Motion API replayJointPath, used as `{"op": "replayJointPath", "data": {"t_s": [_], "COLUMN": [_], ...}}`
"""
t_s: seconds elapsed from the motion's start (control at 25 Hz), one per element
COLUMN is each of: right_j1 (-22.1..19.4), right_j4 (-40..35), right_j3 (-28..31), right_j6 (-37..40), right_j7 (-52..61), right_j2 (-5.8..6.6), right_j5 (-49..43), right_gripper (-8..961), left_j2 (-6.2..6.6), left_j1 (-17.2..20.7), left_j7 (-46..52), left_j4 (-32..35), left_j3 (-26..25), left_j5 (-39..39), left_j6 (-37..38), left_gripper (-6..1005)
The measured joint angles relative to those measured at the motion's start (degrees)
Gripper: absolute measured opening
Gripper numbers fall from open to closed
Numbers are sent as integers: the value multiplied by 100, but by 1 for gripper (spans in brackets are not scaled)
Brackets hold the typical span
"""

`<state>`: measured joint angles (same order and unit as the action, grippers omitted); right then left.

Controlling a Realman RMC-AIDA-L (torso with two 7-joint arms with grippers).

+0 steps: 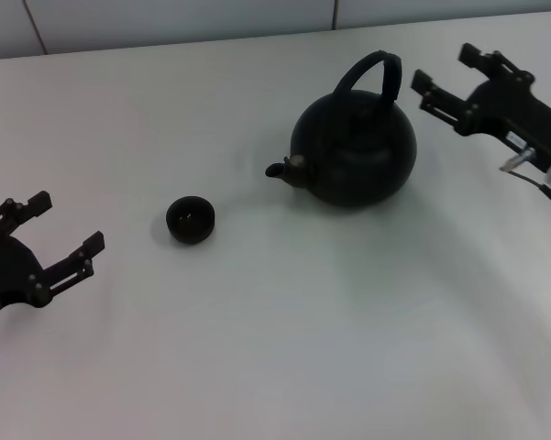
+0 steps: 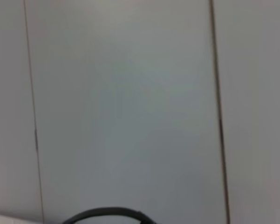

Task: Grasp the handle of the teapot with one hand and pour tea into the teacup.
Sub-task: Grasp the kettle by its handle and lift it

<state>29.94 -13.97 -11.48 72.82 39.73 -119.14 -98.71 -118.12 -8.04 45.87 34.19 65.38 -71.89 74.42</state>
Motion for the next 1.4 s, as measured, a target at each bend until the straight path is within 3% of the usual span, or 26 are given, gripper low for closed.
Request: {"op": "replayJointPath", "data": {"t_s": [0.52,1.0,1.4], "right_j1": [577,806,841], "right_j4": [215,354,423], "right_j3": [-182,-189,-187], "right_j6": [-1007,-1514,-1504], "right_j7": [-46,-164,-398], "right_j2": [-7,-14,-11], "right_j5": [5,43,51], "right_gripper": [736,647,453], "left_j2": [9,60,62], "left_j1": [-113,-212,-251], "left_j7": [0,63,71], "left_j4": [0,2,0], "left_j3": [35,53,37], "left_j5": [0,-269,-310], "left_j6": [-27,-33,-49], "left_gripper": [860,860,860]}}
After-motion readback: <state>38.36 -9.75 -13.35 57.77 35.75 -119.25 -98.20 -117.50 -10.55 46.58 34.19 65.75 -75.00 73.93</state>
